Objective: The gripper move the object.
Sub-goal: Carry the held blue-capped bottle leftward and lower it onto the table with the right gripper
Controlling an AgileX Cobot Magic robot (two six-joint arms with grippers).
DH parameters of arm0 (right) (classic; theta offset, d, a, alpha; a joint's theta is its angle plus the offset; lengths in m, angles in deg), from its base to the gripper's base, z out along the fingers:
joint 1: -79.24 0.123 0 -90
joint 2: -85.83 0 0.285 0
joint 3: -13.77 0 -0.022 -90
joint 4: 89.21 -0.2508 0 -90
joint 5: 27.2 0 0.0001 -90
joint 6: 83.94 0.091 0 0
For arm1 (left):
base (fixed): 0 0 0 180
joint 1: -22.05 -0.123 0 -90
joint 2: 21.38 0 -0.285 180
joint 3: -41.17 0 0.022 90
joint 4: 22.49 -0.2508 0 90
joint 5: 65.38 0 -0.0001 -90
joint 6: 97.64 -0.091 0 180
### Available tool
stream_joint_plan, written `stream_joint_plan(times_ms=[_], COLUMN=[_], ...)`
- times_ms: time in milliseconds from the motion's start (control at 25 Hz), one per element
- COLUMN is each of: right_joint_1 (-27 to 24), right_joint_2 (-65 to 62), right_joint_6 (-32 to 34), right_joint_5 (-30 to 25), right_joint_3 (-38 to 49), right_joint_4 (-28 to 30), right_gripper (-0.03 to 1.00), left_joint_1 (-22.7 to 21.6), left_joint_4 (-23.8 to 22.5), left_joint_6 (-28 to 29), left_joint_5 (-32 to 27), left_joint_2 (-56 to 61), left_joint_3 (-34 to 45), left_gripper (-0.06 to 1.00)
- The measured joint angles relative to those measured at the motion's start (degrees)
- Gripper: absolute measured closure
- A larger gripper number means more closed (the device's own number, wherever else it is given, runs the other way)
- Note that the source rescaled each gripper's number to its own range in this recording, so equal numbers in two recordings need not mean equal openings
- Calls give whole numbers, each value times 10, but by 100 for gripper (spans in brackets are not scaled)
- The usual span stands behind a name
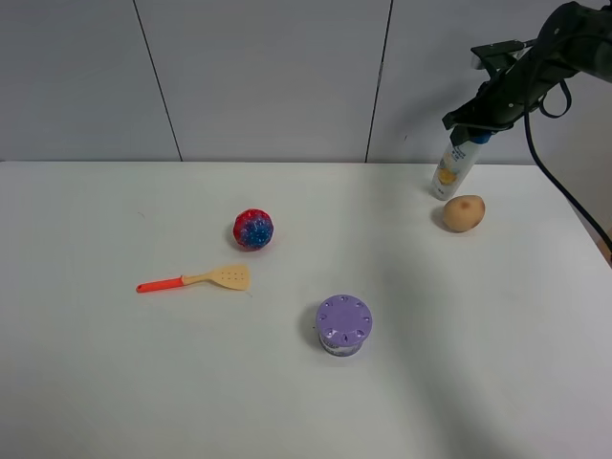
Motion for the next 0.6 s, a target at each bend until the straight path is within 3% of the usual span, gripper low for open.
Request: stream_joint_plan(times_ms=[600], right_joint_1=[0], right_joint_2=[0], right_joint_6=[0], right_joint_5=[-1], right_joint_3=[0], right_joint_4=[0], right_gripper=[95], left_joint_1=[0], left_joint_4=[0], left_joint_6=[0], left_joint_5=[0], left_joint_2=[0], left_joint_3=[0], left_gripper=[-6])
